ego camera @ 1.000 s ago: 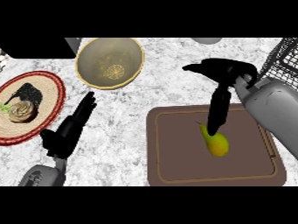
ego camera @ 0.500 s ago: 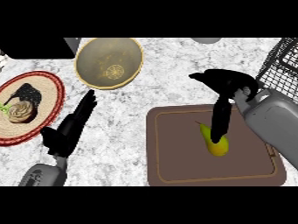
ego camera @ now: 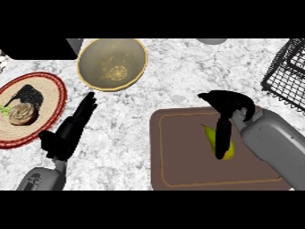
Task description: Pick the pear from the tray and place it in the tiered basket
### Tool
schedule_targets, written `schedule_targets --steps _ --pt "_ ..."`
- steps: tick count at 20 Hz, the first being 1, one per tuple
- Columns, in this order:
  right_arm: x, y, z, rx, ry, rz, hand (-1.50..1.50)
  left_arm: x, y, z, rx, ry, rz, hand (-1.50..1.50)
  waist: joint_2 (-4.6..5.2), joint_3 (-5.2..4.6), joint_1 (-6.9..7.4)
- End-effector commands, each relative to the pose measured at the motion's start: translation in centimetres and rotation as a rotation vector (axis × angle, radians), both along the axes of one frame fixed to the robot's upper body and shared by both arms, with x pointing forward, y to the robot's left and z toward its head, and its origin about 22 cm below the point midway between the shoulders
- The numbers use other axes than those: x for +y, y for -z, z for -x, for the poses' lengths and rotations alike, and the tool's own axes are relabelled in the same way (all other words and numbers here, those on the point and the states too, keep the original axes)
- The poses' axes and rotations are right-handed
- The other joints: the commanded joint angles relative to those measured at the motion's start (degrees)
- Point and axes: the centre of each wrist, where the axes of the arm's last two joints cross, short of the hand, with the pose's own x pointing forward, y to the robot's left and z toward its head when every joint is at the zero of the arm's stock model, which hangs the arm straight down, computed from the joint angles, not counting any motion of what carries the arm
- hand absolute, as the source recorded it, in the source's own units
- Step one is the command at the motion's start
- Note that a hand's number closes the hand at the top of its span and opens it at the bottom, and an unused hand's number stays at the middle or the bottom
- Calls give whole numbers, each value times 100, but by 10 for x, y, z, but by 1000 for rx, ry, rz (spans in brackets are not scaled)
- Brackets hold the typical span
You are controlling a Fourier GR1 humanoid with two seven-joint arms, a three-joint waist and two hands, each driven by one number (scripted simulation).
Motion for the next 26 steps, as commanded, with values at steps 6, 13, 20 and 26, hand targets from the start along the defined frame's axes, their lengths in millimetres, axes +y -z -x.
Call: schedule_targets --steps 6,13,20,26 --pt "-10 38 22 23 81 116 -150 -10 -1 -4 1 6 15 0 -5 1 -19" --pt "-31 38 1 63 97 105 -150 -7 10 3 10 22 0 0 6 1 18" --pt "-43 76 13 59 96 86 -150 -19 -1 -7 -2 6 1 0 9 2 11" --pt "-32 81 19 34 101 17 150 -2 11 -2 1 13 34 0 7 1 8"
